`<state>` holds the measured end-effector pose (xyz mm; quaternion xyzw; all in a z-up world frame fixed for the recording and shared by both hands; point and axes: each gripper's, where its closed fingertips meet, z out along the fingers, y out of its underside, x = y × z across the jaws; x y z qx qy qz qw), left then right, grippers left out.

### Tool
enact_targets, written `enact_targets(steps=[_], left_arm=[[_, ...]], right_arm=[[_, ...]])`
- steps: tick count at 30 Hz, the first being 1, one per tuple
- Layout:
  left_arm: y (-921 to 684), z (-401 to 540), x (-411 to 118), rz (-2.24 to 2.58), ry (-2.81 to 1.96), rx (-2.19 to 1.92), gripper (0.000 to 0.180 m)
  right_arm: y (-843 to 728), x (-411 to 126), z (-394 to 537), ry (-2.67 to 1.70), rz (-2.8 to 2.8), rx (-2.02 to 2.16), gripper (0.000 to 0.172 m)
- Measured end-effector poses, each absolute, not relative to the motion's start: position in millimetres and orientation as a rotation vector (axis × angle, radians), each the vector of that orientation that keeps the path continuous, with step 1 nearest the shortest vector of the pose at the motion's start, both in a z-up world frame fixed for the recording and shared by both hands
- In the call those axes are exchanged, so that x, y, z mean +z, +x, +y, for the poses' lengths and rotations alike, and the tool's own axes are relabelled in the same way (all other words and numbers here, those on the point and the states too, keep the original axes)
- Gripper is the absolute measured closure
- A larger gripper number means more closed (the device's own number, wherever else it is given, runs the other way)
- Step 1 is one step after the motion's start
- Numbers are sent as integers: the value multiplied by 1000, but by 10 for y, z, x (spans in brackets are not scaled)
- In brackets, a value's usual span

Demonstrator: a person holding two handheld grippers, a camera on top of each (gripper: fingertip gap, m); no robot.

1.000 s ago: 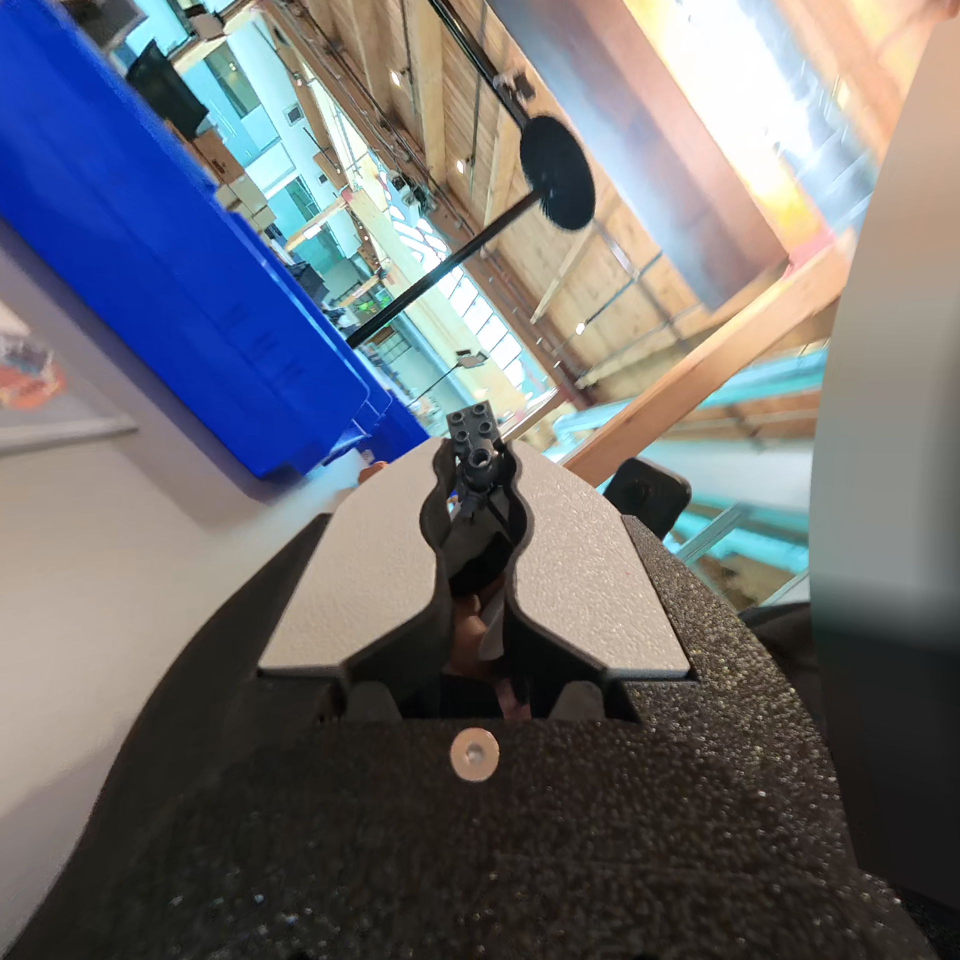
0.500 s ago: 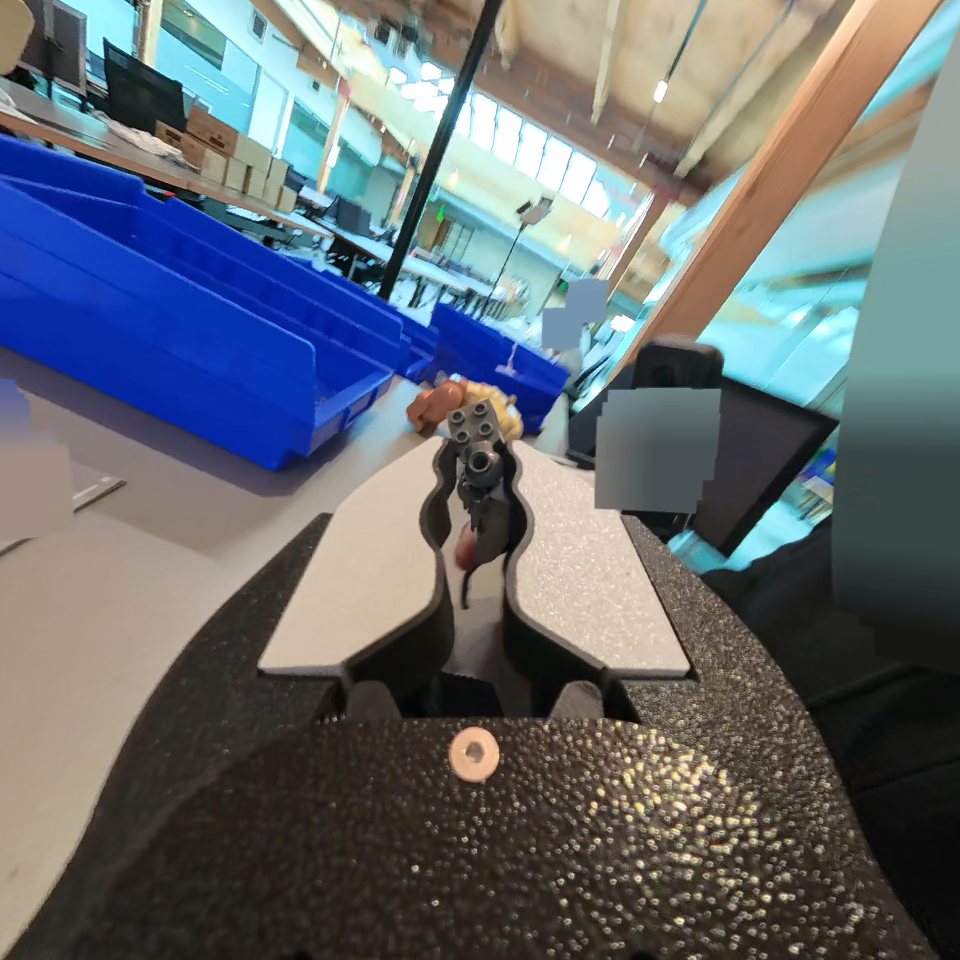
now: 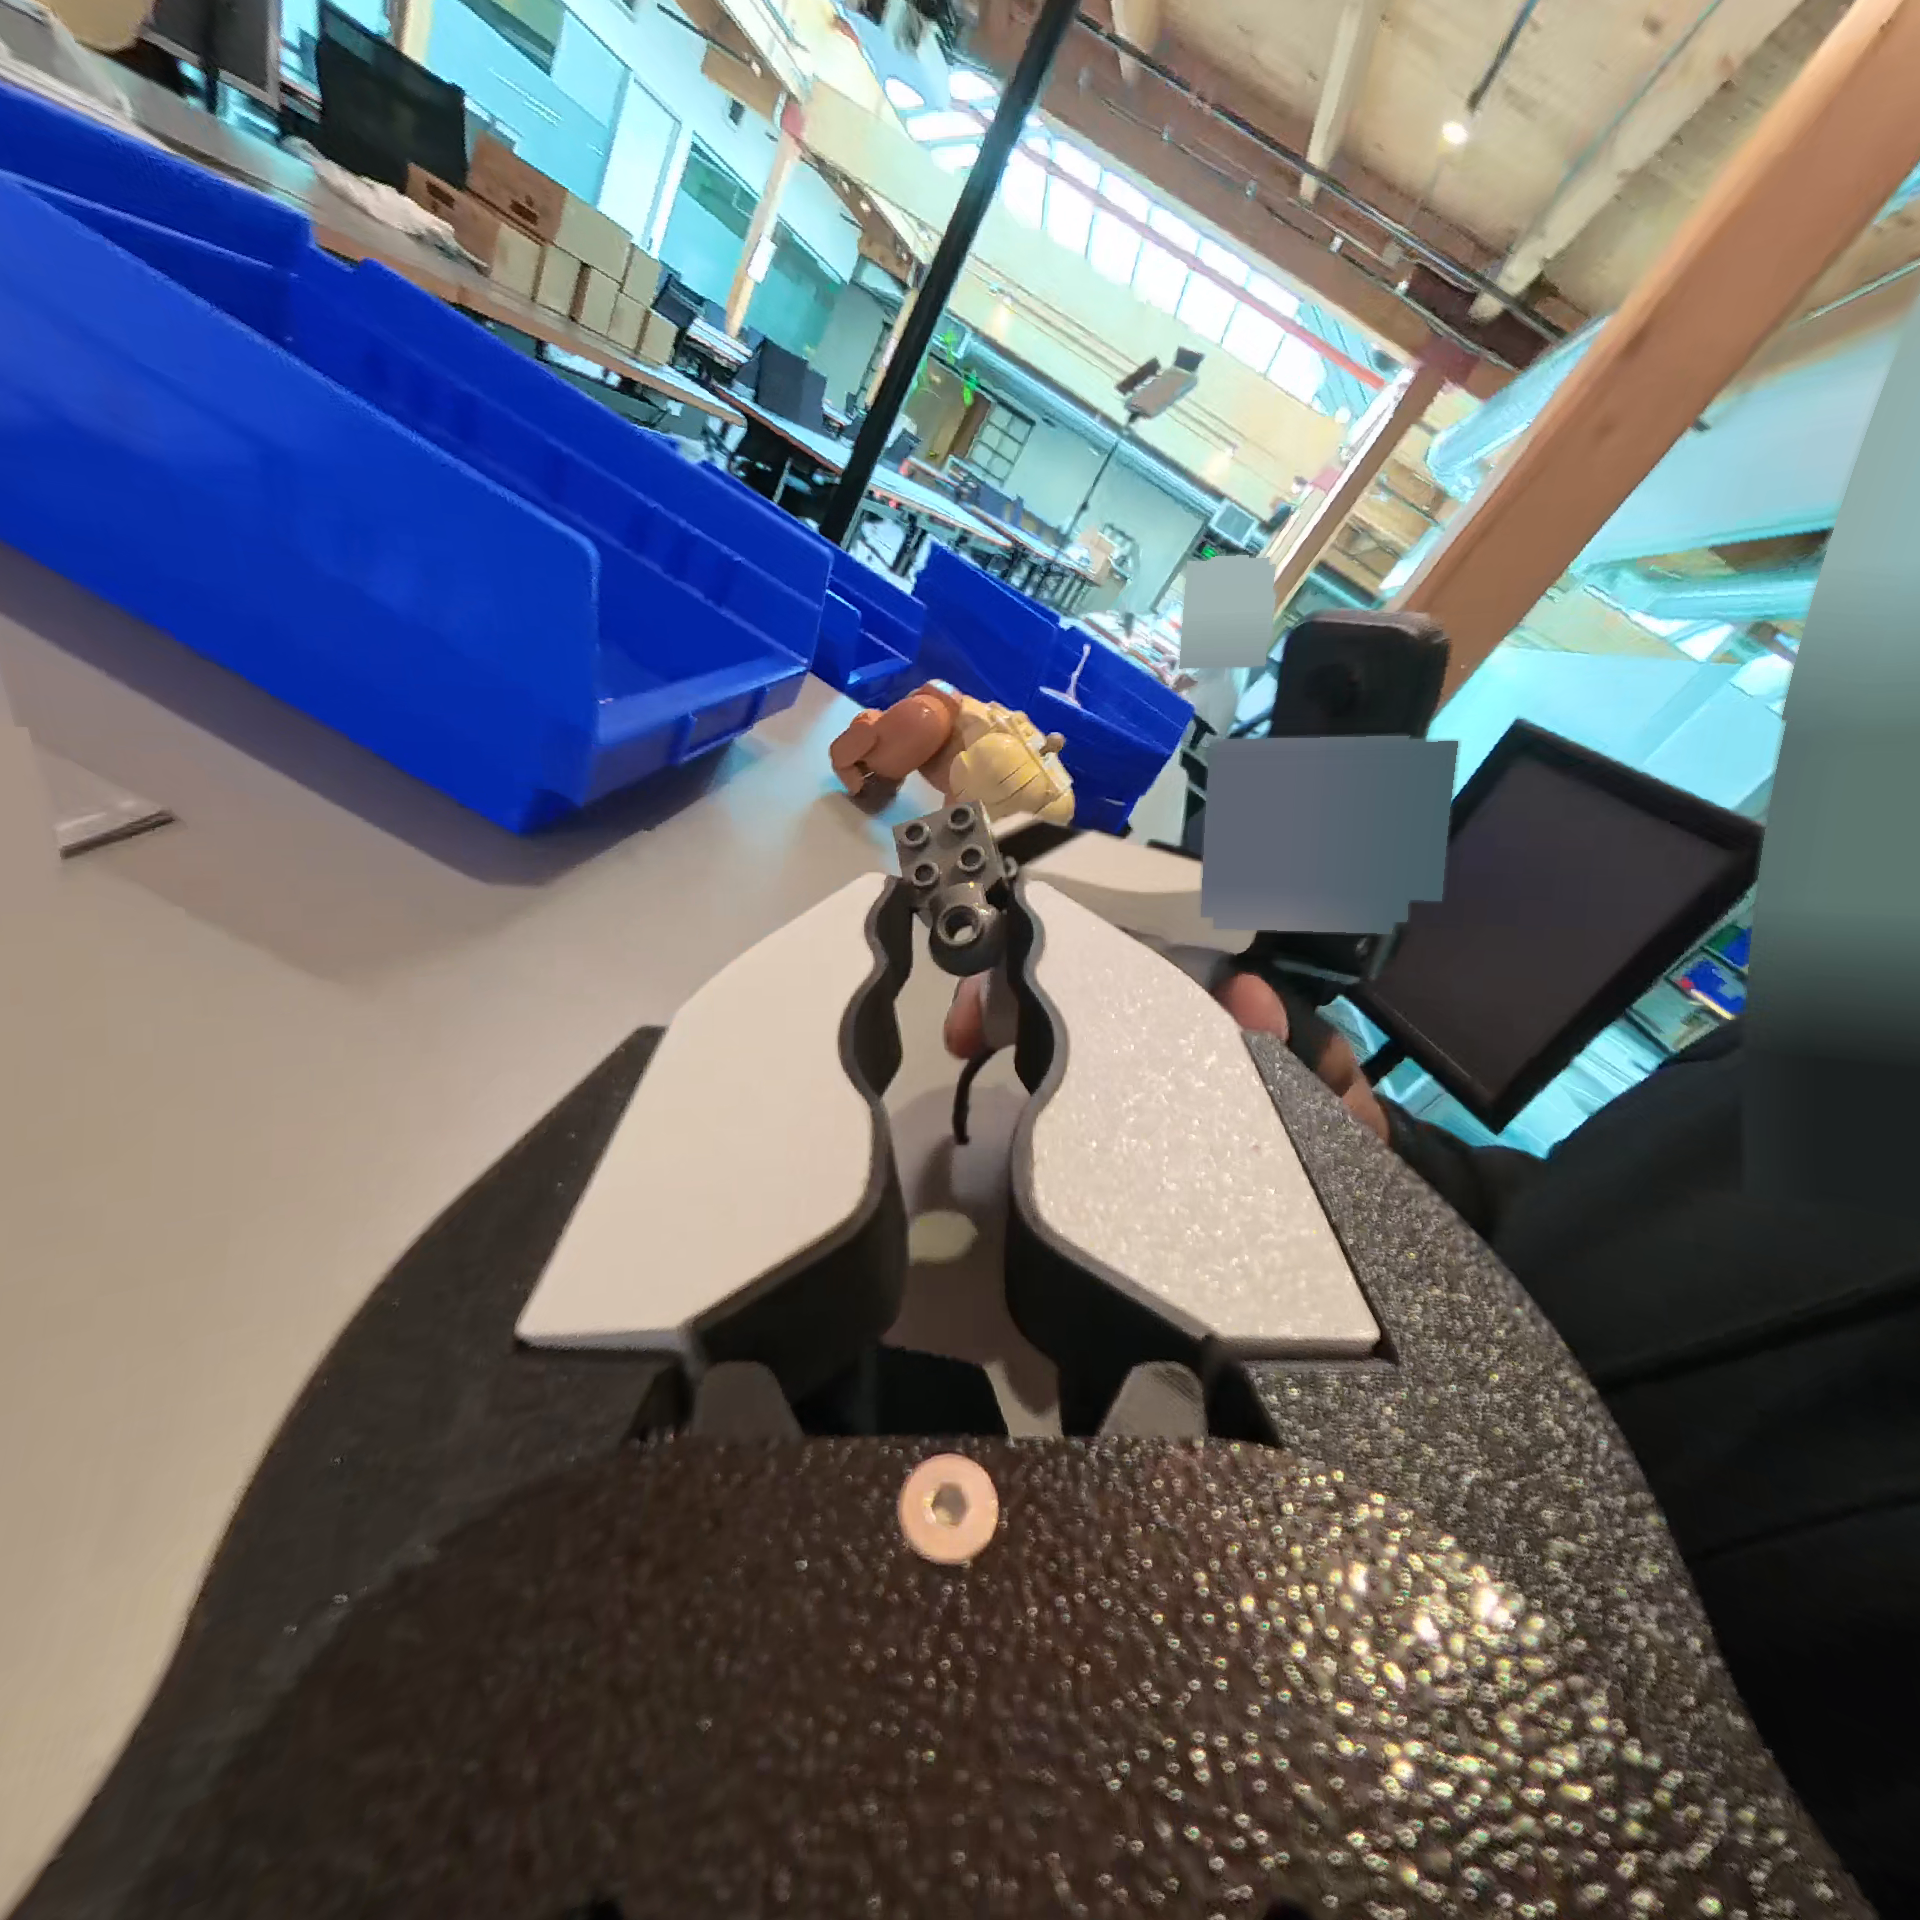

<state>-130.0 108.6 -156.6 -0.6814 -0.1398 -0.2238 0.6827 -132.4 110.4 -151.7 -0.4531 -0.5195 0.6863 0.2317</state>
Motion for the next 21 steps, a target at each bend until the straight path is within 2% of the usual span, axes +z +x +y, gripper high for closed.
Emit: enact_targets(steps=[5,10,15,21], left_arm=[[-1286,1053,-1627,-169,-1634,-229,163],[-1155,1009,-1960,98,-1928,23,163],[-1061,947,-2349,210,-2190,40,163],[-1022,914,-2501,233,-2294,-4,163]], right_arm=[[-1314,-1597,1192,-1285,-1491,1836,161],[-1289,-1827,1246,-1307,-1706,1657,161],[-1202,-2028,1044,-1155,-1957,1448,166],[-1165,-2147,961,-1113,-2071,1348,168]])
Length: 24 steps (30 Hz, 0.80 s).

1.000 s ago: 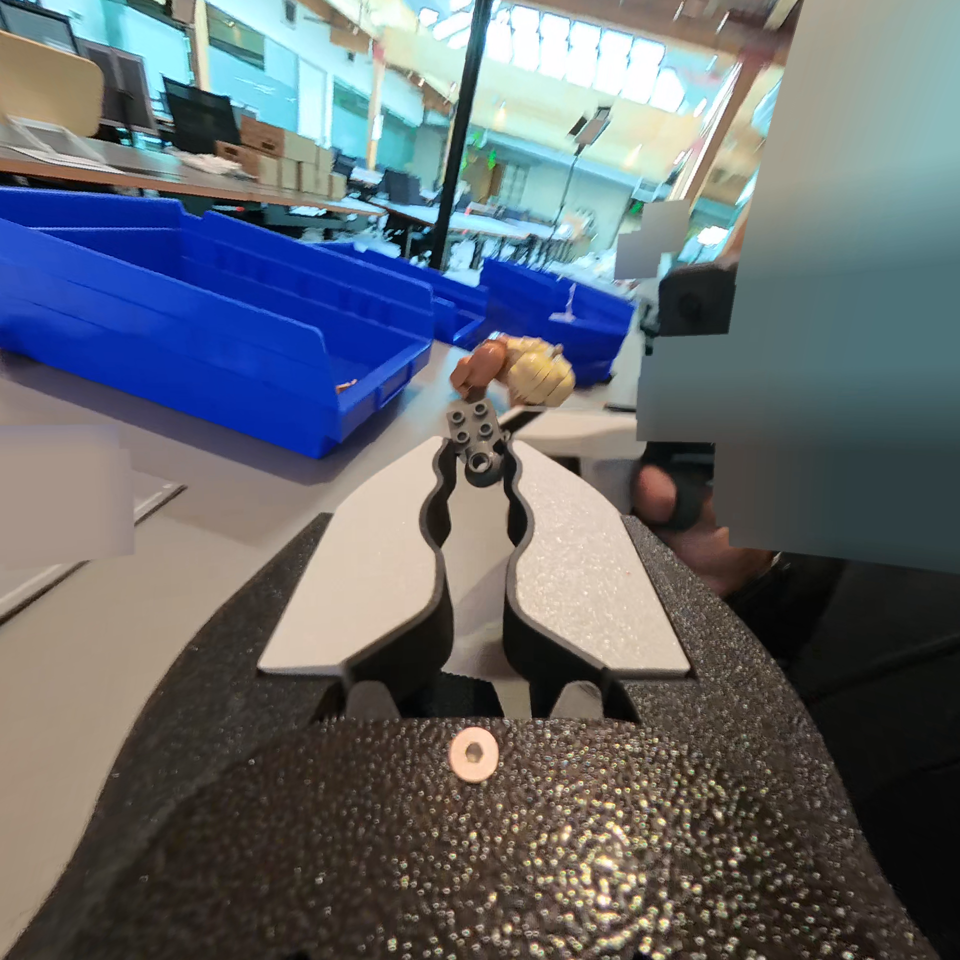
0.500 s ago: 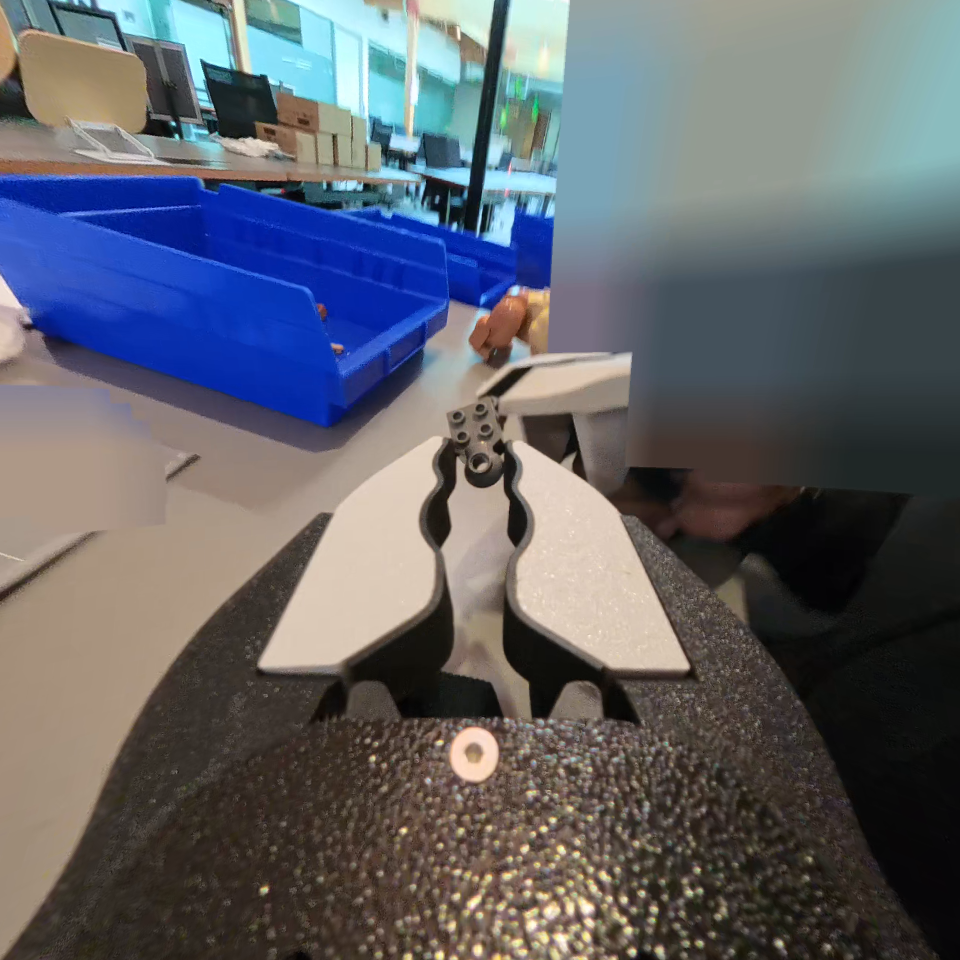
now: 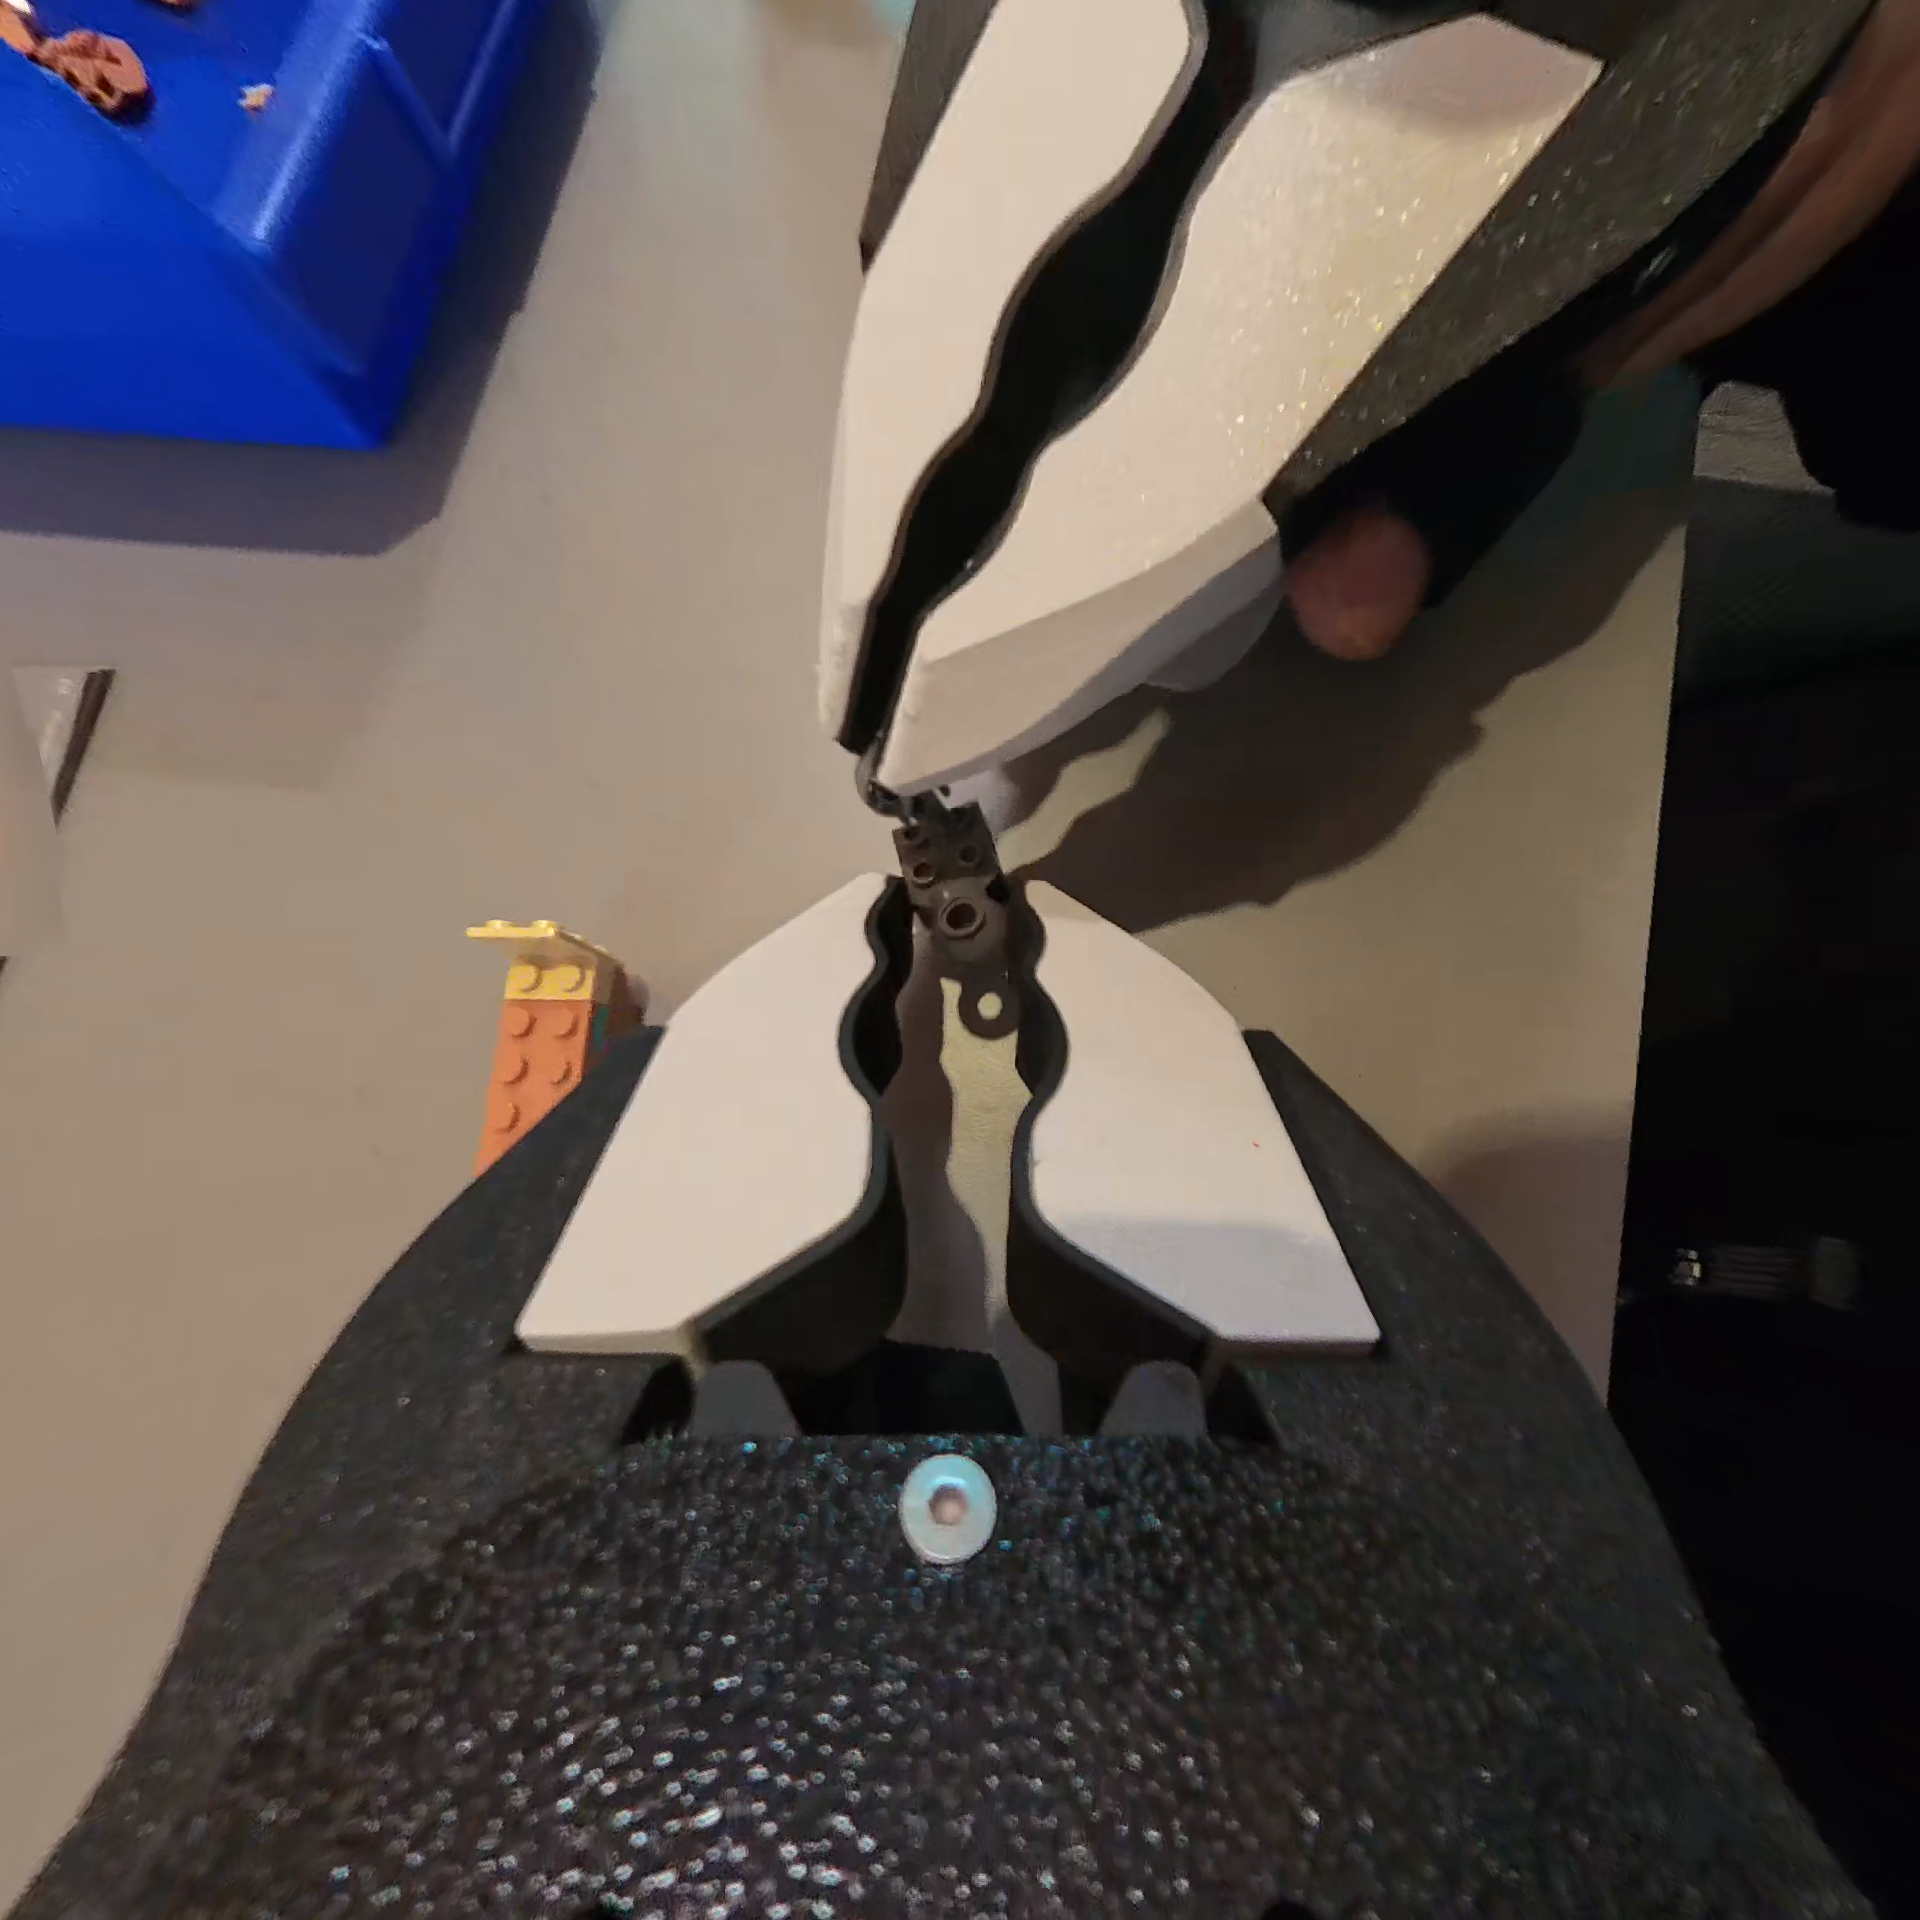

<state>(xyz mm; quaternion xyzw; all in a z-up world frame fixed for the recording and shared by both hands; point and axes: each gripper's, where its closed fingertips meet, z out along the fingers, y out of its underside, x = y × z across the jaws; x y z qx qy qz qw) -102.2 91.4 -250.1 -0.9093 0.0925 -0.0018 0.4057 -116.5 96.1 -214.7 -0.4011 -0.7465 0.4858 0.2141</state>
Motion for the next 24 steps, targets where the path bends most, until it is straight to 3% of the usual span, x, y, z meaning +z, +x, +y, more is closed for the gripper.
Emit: enact_targets(steps=[10,24], left_arm=[[-1018,915,-2590,208,-2341,-42,164],[-991,901,-2373,118,-2190,-230,164]], right_arm=[[-1126,-2339,1007,-1271,-2207,1274,168],[-1149,-2080,1073,-1501,-1987,1727,168]])
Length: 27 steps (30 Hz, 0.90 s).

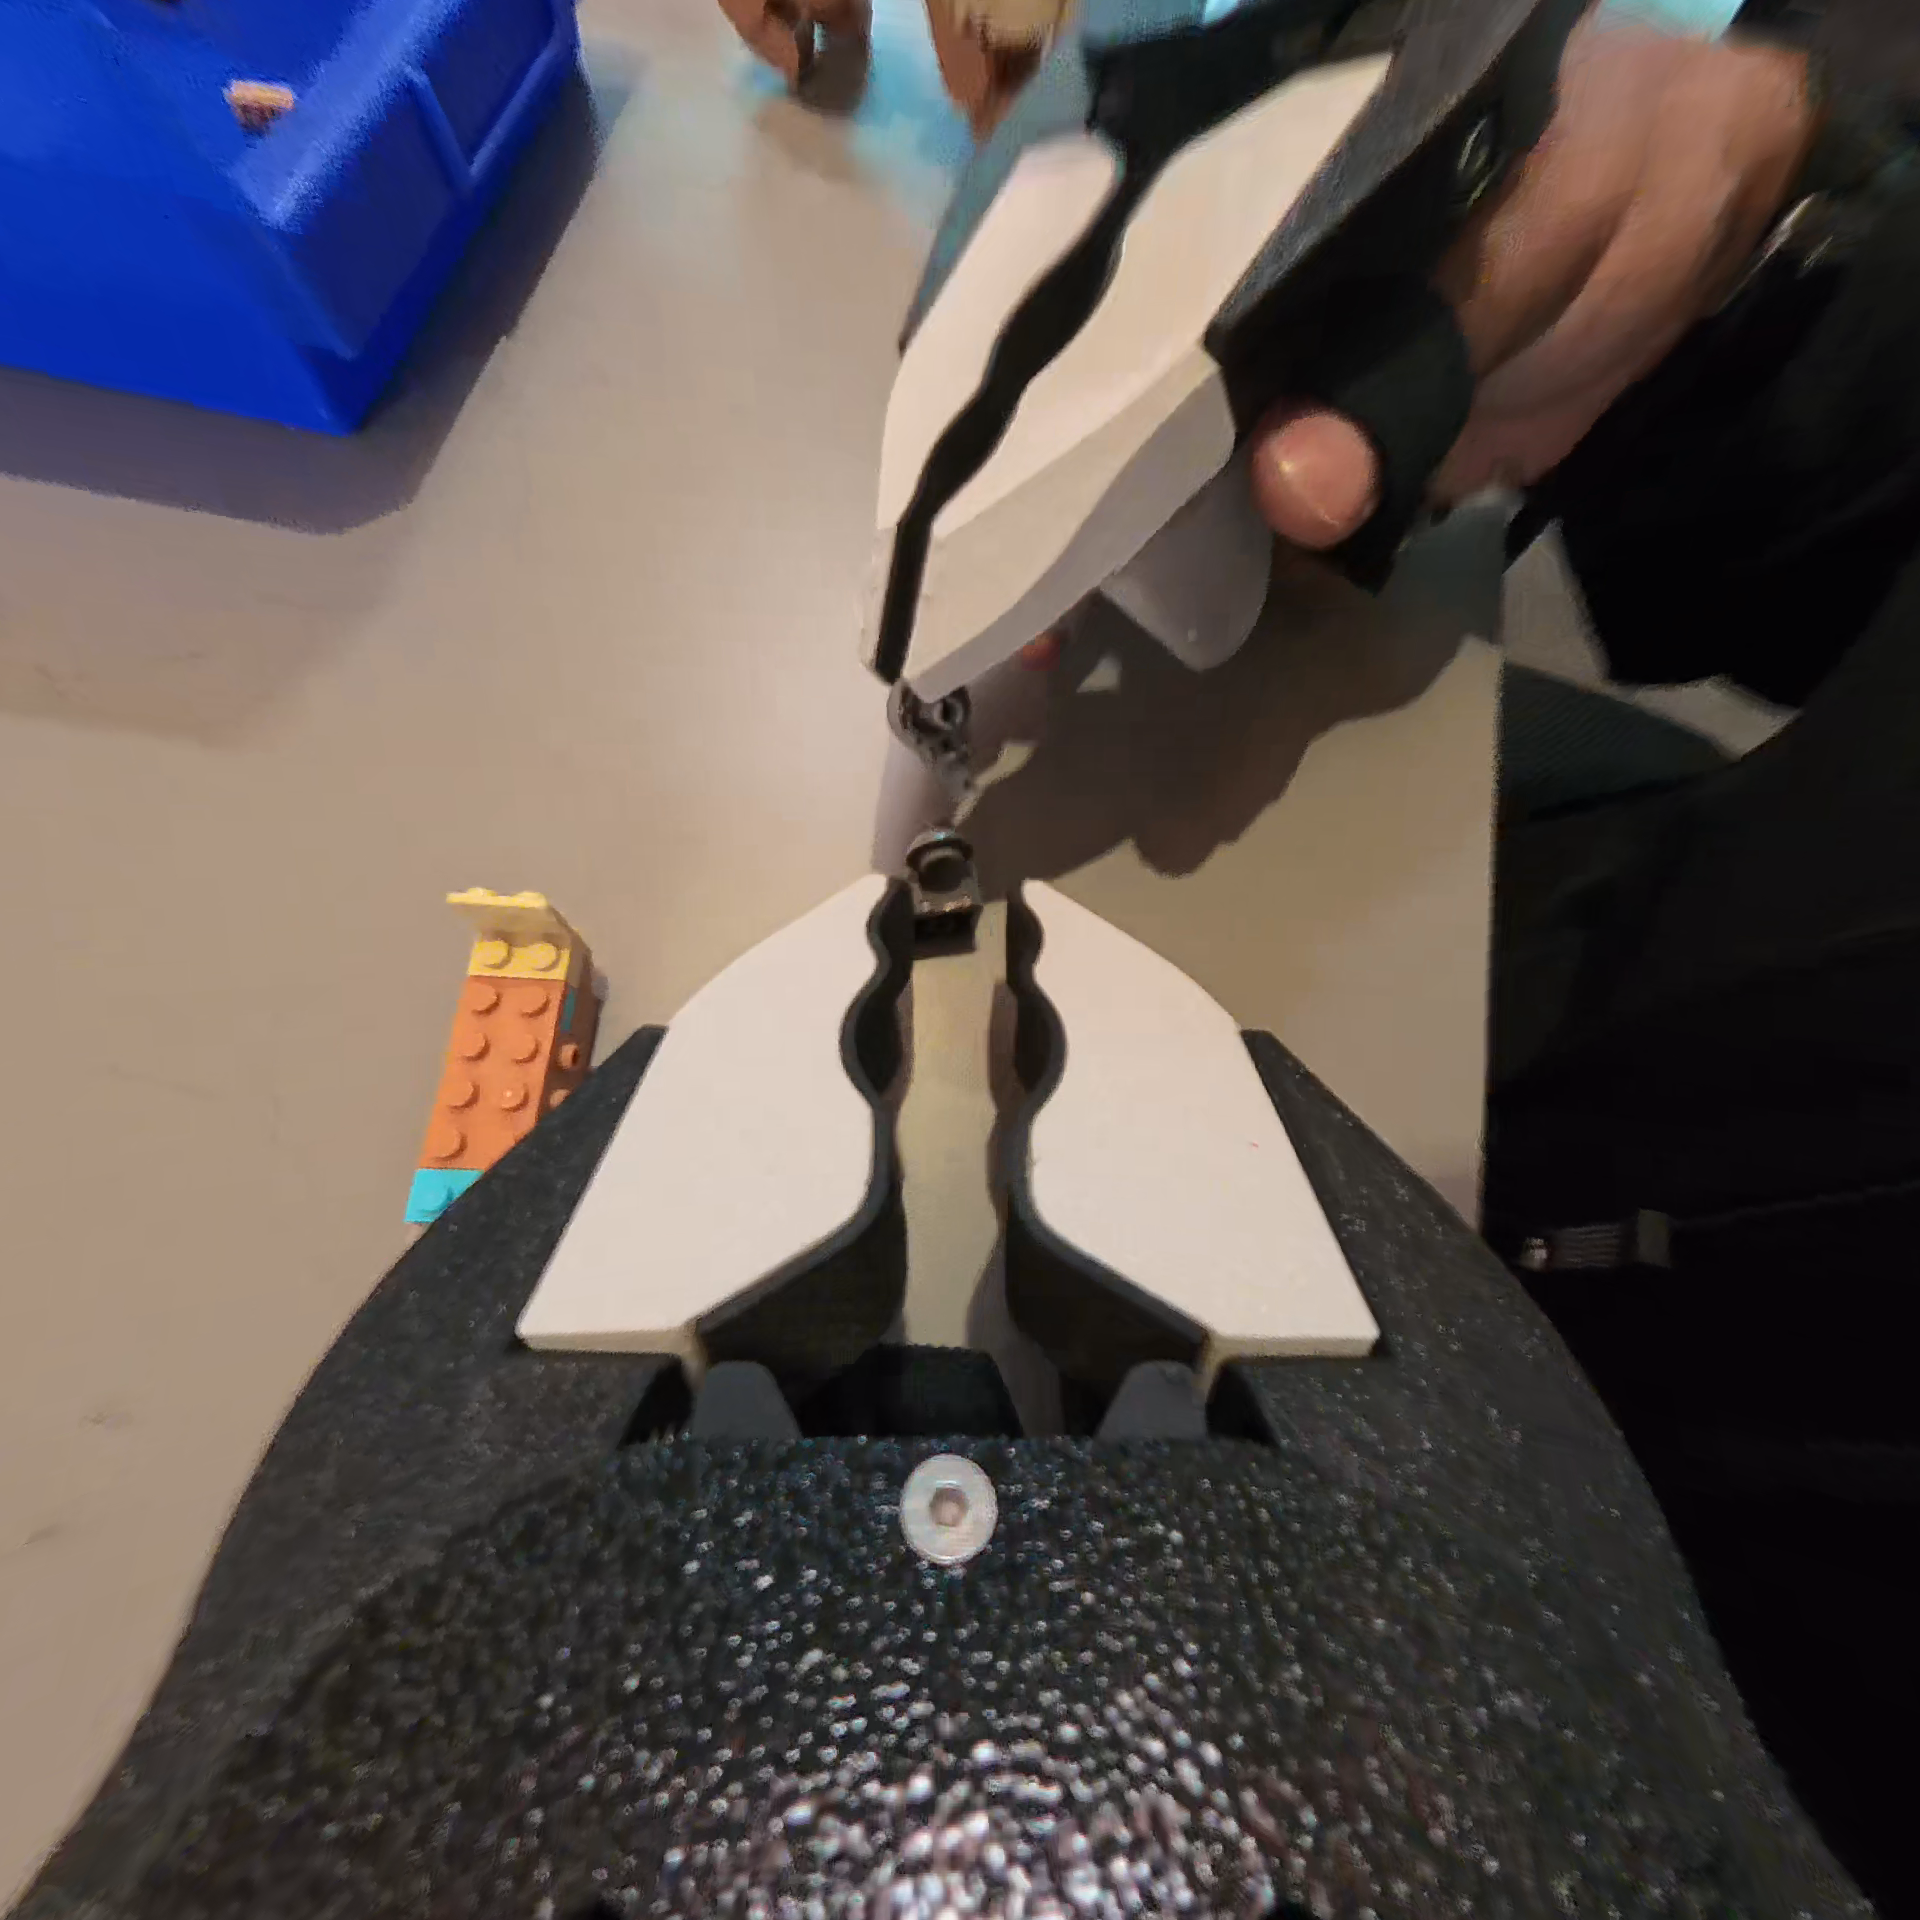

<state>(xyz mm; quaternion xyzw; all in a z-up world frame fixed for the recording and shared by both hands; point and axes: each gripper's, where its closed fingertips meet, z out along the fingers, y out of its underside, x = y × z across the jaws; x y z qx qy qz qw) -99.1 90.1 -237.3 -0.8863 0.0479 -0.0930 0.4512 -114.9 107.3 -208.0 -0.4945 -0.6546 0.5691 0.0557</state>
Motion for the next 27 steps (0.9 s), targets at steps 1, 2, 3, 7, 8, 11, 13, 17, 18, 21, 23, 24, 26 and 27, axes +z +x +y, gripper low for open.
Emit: enact_targets(steps=[1,2,3,7,8,11,13,17,18,21,23,24,26,27], left_arm=[[-972,902,-2302,97,-2144,-276,164],[-950,905,-2227,72,-2092,-326,164],[-938,911,-2153,40,-2043,-373,164],[-972,943,-1907,-86,-1863,-474,166],[-985,942,-1873,-91,-1836,-464,167],[-1005,919,-1827,-35,-1800,-338,168],[-1006,897,-1799,33,-1781,-219,168],[-1085,855,-1728,146,-1709,57,165],[-1106,851,-1716,145,-1698,91,165],[-1102,861,-1696,108,-1685,77,165],[-1159,868,-1686,60,-1680,111,165],[-1176,869,-1678,46,-1674,122,165],[-1174,872,-1683,42,-1678,130,165],[-1169,873,-1685,42,-1679,135,165]], right_arm=[[-1152,-2023,1057,-1496,-1948,1789,168],[-1156,-1960,1041,-1488,-1904,1852,168],[-1162,-1899,1027,-1479,-1859,1909,168],[-1186,-1751,984,-1461,-1713,2059,168],[-1187,-1723,977,-1467,-1681,2094,168],[-1189,-1684,960,-1533,-1592,2202,168],[-1193,-1672,961,-1607,-1523,2290,168],[-1230,-1653,984,-1738,-1342,2444,168],[-1244,-1646,994,-1764,-1279,2478,168],[-1278,-1640,995,-1821,-1106,2560,168],[-1281,-1637,956,-1836,-1047,2598,168],[-1280,-1636,937,-1838,-1030,2606,168],[-1283,-1630,917,-1837,-1001,2612,168],[-1284,-1629,905,-1838,-997,2613,168]])
